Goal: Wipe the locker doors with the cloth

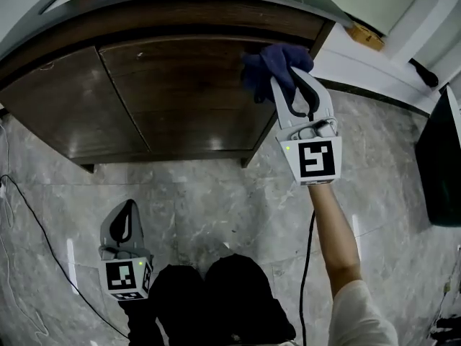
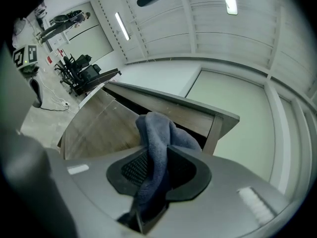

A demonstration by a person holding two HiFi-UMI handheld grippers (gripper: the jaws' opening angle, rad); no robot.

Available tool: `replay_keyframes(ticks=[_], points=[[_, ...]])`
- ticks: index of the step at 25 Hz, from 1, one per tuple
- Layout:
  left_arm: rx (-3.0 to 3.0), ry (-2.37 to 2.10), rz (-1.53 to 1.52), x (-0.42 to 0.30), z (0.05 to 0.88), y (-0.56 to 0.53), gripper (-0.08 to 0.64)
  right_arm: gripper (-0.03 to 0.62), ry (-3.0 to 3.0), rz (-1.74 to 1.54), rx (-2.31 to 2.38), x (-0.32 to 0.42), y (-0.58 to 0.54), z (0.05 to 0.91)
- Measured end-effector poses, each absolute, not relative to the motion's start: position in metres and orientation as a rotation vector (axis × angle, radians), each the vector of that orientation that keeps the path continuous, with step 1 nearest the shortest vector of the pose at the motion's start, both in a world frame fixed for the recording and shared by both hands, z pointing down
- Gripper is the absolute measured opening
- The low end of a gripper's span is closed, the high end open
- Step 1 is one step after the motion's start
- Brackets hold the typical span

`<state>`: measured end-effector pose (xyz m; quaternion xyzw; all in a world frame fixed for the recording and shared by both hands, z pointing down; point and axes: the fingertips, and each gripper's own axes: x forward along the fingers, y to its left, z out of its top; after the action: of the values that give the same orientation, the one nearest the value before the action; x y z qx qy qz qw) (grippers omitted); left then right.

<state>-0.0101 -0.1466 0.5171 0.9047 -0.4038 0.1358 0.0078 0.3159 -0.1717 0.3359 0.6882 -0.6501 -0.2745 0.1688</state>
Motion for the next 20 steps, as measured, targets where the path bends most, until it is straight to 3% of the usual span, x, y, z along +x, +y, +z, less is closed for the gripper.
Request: replay_keyframes(ticks=[20], points=[[2.749, -1.446, 0.412, -0.062, 0.515, -0.125, 0.0, 0.092, -1.873, -0.702, 1.962, 0.322, -0.179, 0.398]])
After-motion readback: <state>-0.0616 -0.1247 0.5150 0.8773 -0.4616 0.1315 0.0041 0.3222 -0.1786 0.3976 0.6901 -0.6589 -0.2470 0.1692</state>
